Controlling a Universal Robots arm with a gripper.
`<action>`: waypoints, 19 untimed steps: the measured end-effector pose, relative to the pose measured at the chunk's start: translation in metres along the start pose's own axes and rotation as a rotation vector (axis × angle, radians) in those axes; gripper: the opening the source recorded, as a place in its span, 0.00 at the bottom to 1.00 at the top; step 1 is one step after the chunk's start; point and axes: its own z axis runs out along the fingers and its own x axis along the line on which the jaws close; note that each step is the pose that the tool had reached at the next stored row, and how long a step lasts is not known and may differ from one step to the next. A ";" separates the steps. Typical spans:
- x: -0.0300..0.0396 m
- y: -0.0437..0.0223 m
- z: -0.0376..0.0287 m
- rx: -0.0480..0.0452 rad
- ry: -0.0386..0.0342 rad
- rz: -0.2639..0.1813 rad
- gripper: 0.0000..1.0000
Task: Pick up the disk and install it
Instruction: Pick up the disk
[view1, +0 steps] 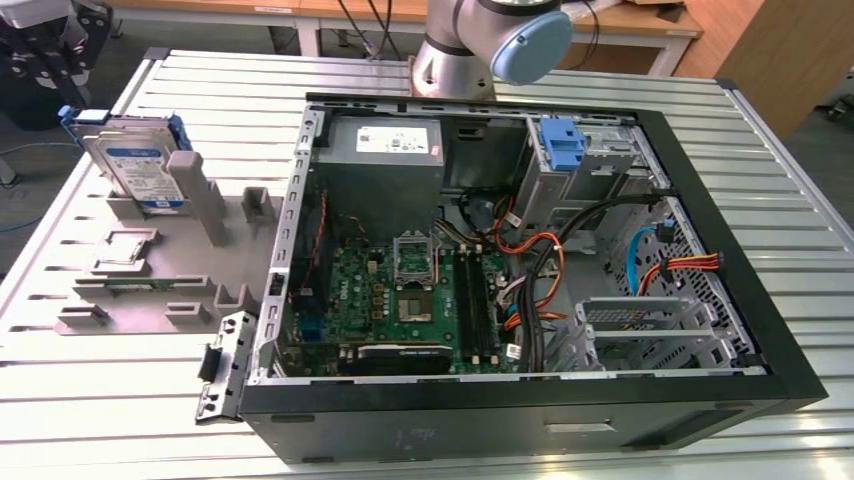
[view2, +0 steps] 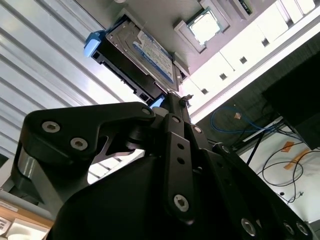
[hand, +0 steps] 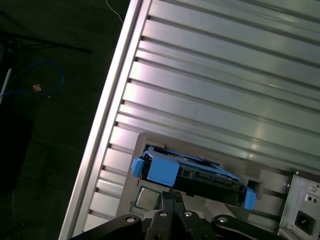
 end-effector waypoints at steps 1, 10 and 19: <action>0.0000 0.0000 0.0000 0.0000 0.0001 -0.003 0.10; 0.0000 0.0000 0.0000 0.0001 0.0016 -0.036 0.10; 0.0000 0.0000 0.0000 0.0002 0.0034 -0.076 0.10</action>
